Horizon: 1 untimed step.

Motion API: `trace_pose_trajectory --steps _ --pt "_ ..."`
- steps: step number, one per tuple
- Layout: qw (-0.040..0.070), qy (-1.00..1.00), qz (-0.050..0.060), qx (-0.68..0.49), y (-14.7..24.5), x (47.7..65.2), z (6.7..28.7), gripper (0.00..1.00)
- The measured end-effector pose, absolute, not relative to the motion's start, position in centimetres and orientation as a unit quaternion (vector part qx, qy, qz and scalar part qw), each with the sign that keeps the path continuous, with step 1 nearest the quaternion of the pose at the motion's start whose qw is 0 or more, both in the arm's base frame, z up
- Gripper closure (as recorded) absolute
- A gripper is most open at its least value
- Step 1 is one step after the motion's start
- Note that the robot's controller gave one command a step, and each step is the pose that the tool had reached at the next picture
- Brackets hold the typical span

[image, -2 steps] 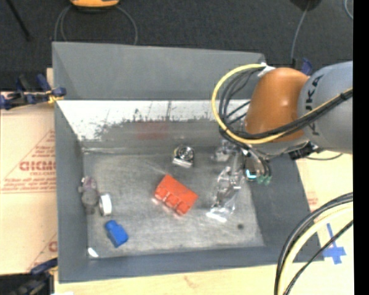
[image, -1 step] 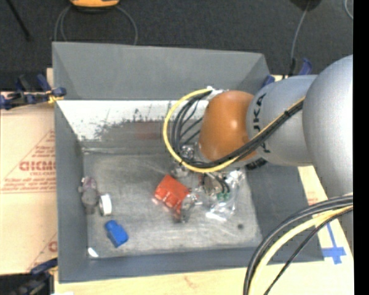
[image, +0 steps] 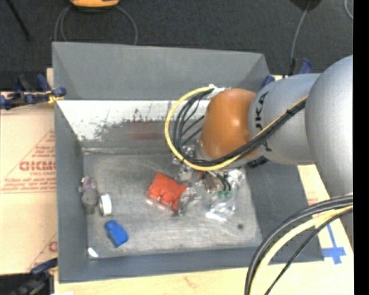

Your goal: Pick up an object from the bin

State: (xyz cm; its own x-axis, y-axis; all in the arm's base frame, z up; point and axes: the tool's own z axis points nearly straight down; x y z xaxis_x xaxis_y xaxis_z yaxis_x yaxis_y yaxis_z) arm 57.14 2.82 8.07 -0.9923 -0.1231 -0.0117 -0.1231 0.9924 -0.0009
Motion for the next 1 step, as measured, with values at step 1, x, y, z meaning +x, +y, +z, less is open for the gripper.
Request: trace_pose_trajectory --steps 1 --pt "0.007 0.990 -0.001 -0.141 4.95 60.30 21.24 1.00"
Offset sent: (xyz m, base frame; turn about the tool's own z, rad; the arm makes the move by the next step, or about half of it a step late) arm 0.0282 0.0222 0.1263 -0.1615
